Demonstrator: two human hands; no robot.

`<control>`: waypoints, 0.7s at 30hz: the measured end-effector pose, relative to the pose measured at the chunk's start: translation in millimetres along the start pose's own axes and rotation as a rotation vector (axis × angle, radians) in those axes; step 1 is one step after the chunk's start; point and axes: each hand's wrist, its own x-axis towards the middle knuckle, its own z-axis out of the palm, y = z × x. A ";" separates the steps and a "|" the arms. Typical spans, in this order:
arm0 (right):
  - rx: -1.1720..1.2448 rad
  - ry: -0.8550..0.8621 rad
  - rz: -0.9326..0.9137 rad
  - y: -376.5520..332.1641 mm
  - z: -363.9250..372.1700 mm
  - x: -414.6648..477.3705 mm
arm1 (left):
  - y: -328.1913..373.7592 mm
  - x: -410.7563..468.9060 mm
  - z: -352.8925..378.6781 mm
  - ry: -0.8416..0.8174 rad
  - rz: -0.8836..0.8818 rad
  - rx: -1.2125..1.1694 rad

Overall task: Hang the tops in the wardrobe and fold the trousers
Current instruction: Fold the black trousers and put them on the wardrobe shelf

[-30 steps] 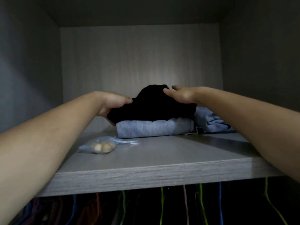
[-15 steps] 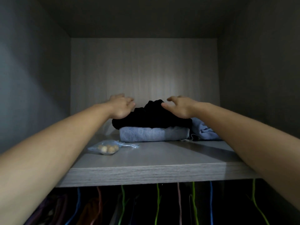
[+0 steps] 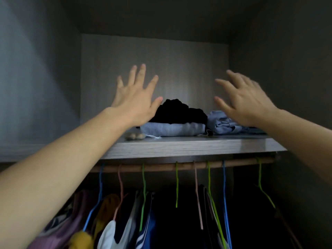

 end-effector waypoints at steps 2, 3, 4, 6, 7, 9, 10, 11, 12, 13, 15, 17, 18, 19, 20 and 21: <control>-0.061 0.072 0.012 1.5 -8.9 -17.0 | 7.1 -8.0 -0.1 0.030 -0.007 -0.065; -0.081 0.104 0.022 1.1 -13.0 -25.5 | 11.3 -12.2 0.4 0.048 -0.010 -0.099; -0.096 0.126 0.032 0.2 -17.1 -34.3 | 15.4 -16.8 0.9 0.069 -0.012 -0.129; -0.132 0.144 0.049 -1.6 -24.5 -53.0 | 24.0 -26.0 0.7 0.116 -0.016 -0.178; -0.157 0.142 0.050 -1.6 -28.3 -62.7 | 28.7 -30.4 -0.1 0.137 -0.027 -0.203; -0.202 0.125 0.039 0.0 -38.5 -83.1 | 40.2 -39.9 -5.0 0.174 -0.045 -0.242; -0.213 0.117 0.033 1.5 -44.7 -94.1 | 47.4 -45.6 -9.0 0.196 -0.048 -0.260; -0.222 0.108 0.028 3.2 -51.1 -105.5 | 55.5 -51.7 -13.9 0.222 -0.054 -0.291; -0.233 0.098 0.024 5.4 -57.1 -117.7 | 64.6 -59.0 -19.2 0.252 -0.066 -0.340; -0.241 0.090 0.019 7.6 -63.0 -130.1 | 74.7 -66.8 -24.8 0.286 -0.079 -0.396; -0.245 0.087 0.025 12.9 -77.5 -157.3 | 98.2 -82.5 -37.6 0.345 -0.084 -0.485; -0.244 0.100 0.053 21.2 -93.2 -189.1 | 127.3 -98.0 -51.2 0.368 -0.067 -0.534; -0.245 0.107 0.063 27.4 -102.6 -206.4 | 144.1 -104.7 -59.5 0.372 -0.056 -0.552; -0.248 0.106 0.072 35.2 -113.4 -224.5 | 162.8 -111.2 -69.7 0.374 -0.042 -0.572; -0.255 0.096 0.083 44.8 -126.3 -244.7 | 184.1 -118.5 -82.1 0.380 -0.024 -0.598; -0.272 0.076 0.100 55.3 -140.4 -266.6 | 207.2 -126.9 -95.8 0.390 -0.006 -0.631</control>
